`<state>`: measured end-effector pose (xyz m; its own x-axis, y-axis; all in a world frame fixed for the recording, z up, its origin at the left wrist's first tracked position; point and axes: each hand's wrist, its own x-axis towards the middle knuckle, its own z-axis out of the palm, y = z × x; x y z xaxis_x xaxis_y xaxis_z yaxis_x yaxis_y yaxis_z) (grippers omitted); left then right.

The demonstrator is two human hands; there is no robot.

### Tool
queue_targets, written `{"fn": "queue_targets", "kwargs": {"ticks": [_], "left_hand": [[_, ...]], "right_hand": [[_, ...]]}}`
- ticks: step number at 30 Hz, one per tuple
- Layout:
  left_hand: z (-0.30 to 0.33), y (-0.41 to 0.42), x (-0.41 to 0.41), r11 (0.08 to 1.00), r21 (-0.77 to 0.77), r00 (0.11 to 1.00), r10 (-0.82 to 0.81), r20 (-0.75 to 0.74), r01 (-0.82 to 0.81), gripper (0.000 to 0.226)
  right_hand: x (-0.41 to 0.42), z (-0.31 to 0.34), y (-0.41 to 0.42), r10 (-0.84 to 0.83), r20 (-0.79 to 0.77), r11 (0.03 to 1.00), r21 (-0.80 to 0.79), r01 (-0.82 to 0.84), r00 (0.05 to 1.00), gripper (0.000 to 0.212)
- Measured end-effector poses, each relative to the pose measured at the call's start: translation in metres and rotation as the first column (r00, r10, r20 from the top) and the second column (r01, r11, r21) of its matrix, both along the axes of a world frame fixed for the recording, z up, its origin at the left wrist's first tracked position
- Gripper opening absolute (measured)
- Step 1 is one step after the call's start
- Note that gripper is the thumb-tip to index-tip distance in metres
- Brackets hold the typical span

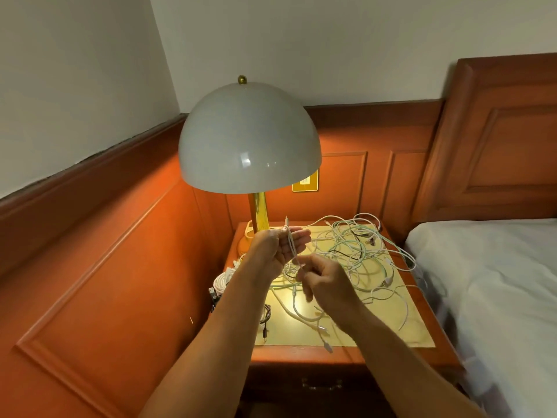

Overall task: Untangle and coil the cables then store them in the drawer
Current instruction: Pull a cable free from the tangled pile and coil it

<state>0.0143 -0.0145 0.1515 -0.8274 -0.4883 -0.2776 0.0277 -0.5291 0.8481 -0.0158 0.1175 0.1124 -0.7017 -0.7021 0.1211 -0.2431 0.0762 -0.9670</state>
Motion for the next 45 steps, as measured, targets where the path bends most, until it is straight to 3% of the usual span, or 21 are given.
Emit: {"fn": "queue_targets", "kwargs": {"ticks": [2, 4, 6, 12, 14, 18, 22, 26, 30, 34, 36, 39, 42, 45], "left_hand": [[0.002, 0.002, 0.002, 0.998, 0.054, 0.999, 0.034, -0.005, -0.034, 0.036], [0.005, 0.002, 0.004, 0.994, 0.088, 0.998, 0.066, -0.022, -0.064, 0.035], [0.008, 0.001, 0.006, 0.993, 0.100, 0.997, 0.070, -0.037, -0.066, 0.034], [0.010, -0.001, 0.012, 0.999, 0.032, 0.997, -0.002, -0.071, 0.004, 0.035], [0.011, 0.000, 0.015, 0.998, 0.003, 0.992, -0.068, -0.110, 0.069, 0.034], [0.013, 0.000, 0.021, 0.967, -0.177, 0.974, -0.201, -0.103, 0.181, 0.031], [0.008, -0.008, 0.021, 0.936, -0.297, 0.974, -0.217, -0.066, 0.188, 0.030], [0.000, -0.014, 0.013, 0.901, -0.365, 0.972, -0.232, 0.050, 0.234, 0.027], [-0.007, -0.016, -0.006, 0.890, -0.380, 0.966, -0.206, 0.155, 0.251, 0.026], [-0.014, -0.021, -0.020, 0.924, -0.300, 0.970, -0.206, 0.131, 0.237, 0.025], [-0.017, -0.021, -0.024, 0.950, -0.218, 0.974, -0.212, 0.079, 0.225, 0.023], [-0.020, -0.021, -0.030, 0.978, -0.101, 0.983, -0.181, 0.009, 0.181, 0.022], [-0.024, -0.016, -0.032, 0.983, -0.094, 0.988, -0.154, 0.030, 0.156, 0.022], [-0.028, -0.010, -0.034, 0.990, -0.084, 0.994, -0.108, 0.027, 0.110, 0.022]], "right_hand": [[0.005, -0.023, 0.001, -0.009, 0.167, 0.998, -0.065, 0.020, 0.986, 0.018], [0.005, -0.040, -0.004, -0.017, 0.246, 0.998, -0.056, 0.032, 0.969, 0.032], [0.002, -0.052, -0.009, -0.030, 0.277, 0.999, -0.028, 0.039, 0.960, 0.043], [-0.025, -0.056, -0.024, 0.081, 0.327, 0.993, 0.057, -0.105, 0.942, 0.025], [-0.037, -0.043, -0.030, 0.045, 0.266, 0.983, 0.162, -0.091, 0.963, 0.027], [-0.073, -0.010, -0.049, -0.093, -0.037, 0.926, 0.364, 0.100, 0.995, 0.033], [-0.094, 0.028, -0.058, -0.029, -0.307, 0.922, 0.359, 0.144, 0.951, 0.021], [-0.104, 0.060, -0.059, 0.095, -0.541, 0.942, 0.321, 0.101, 0.836, 0.015], [-0.107, 0.073, -0.054, 0.147, -0.649, 0.944, 0.317, 0.089, 0.747, 0.012], [-0.099, 0.069, -0.038, 0.134, -0.703, 0.931, 0.331, 0.154, 0.699, 0.013], [-0.090, 0.057, -0.028, 0.100, -0.634, 0.950, 0.290, 0.117, 0.767, 0.013], [-0.072, 0.025, -0.009, 0.066, -0.225, 0.993, 0.113, -0.041, 0.972, 0.023], [-0.063, -0.003, 0.000, 0.064, 0.087, 0.998, -0.032, -0.061, 0.994, 0.035], [-0.060, -0.022, -0.005, 0.002, 0.215, 0.997, -0.077, 0.014, 0.977, 0.018]]}}
